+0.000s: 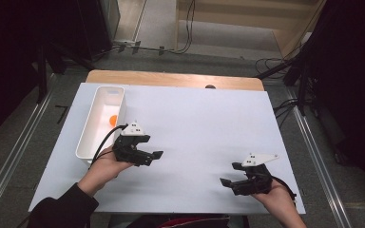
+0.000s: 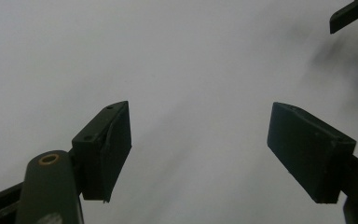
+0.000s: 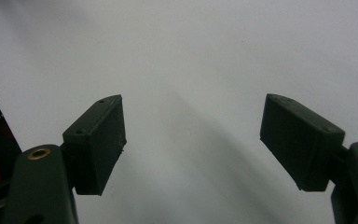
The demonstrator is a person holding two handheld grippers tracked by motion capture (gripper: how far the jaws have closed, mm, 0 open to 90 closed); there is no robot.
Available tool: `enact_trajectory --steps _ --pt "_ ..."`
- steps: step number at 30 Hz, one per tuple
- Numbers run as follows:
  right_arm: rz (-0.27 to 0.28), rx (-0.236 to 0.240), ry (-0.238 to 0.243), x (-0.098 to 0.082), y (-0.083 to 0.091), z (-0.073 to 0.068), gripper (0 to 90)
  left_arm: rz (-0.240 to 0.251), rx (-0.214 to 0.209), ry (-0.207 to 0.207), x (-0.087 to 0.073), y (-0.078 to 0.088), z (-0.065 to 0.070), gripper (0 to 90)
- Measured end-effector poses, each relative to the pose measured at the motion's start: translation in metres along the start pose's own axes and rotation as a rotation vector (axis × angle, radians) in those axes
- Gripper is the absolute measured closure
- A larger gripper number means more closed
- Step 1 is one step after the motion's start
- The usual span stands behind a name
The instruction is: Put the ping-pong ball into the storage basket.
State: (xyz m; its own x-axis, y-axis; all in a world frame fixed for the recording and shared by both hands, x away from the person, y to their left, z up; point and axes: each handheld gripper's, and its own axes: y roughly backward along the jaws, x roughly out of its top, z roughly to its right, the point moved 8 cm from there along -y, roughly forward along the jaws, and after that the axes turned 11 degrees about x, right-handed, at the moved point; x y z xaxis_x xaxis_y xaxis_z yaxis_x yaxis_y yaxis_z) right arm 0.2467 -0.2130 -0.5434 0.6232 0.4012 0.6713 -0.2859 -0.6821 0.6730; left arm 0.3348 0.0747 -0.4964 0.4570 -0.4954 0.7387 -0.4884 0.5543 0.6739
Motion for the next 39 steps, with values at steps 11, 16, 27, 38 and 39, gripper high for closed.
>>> enact_trajectory --steps 11,16,27,38,39 --pt "0.005 -0.002 0.003 0.000 0.000 0.000 20.7 0.009 -0.029 -0.049 -0.014 0.007 0.012 21.6" --pt "0.005 -0.002 0.003 0.001 0.000 0.000 20.7 0.001 -0.052 -0.049 -0.021 0.008 0.016 21.6" --pt "0.001 0.000 0.000 0.000 0.000 0.000 20.7 -0.004 -0.077 -0.052 -0.036 0.015 0.018 21.7" --pt "0.004 -0.002 0.006 0.001 0.000 0.001 20.7 -0.006 -0.084 -0.072 -0.047 0.022 0.017 21.7" --pt "0.005 -0.002 0.000 0.001 0.000 0.000 20.7 -0.005 -0.087 -0.072 -0.048 0.023 0.017 21.7"
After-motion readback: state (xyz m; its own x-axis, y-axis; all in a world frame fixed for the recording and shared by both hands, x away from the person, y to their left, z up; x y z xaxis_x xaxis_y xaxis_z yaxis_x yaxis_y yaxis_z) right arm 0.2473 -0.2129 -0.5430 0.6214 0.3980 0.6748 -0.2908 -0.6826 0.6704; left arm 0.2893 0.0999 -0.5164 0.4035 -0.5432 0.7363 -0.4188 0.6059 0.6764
